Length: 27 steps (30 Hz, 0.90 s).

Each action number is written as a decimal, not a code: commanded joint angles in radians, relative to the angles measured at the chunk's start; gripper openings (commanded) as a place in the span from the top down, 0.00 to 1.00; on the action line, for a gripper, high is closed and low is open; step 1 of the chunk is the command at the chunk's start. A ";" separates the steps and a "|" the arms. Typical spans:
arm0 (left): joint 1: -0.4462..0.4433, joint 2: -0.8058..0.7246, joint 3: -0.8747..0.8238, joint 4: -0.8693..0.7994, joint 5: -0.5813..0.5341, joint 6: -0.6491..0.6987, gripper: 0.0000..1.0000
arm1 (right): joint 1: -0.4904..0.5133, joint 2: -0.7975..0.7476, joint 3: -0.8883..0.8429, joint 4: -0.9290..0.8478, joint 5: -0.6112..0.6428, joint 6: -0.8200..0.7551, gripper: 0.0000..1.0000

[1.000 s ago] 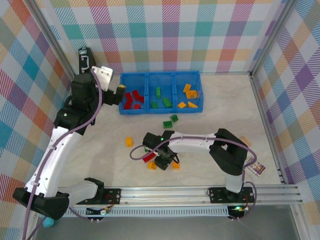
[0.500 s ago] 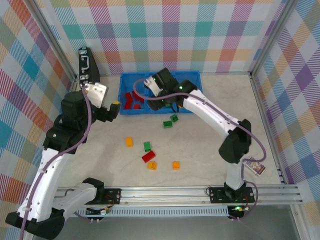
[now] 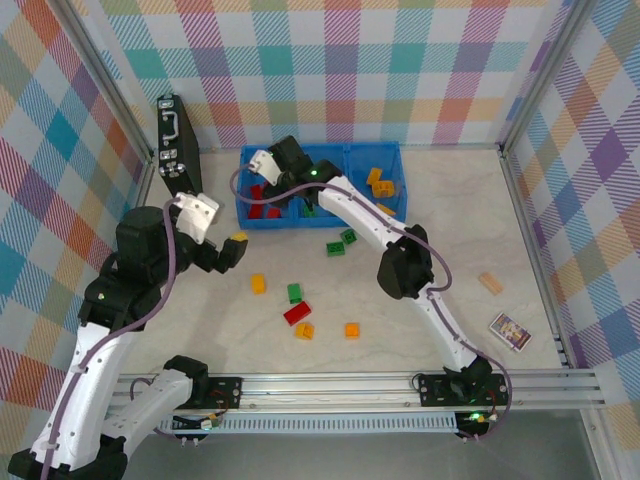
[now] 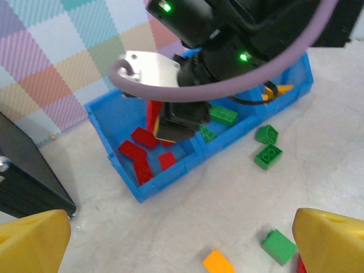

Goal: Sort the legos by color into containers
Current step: Place the lego in the container.

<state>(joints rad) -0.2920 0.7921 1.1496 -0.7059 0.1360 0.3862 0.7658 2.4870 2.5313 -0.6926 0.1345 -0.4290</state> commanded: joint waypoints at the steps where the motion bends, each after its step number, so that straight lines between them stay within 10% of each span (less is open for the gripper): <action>1: -0.004 -0.015 -0.037 0.002 0.063 0.017 0.00 | -0.004 0.024 0.047 0.095 -0.020 -0.067 0.44; 27: -0.268 0.163 -0.199 0.004 -0.010 0.028 0.00 | -0.049 -0.028 0.053 0.134 -0.086 -0.132 0.09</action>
<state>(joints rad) -0.5213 0.9154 0.9794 -0.7048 0.1692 0.4164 0.7464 2.5832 2.5618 -0.5636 0.0879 -0.5690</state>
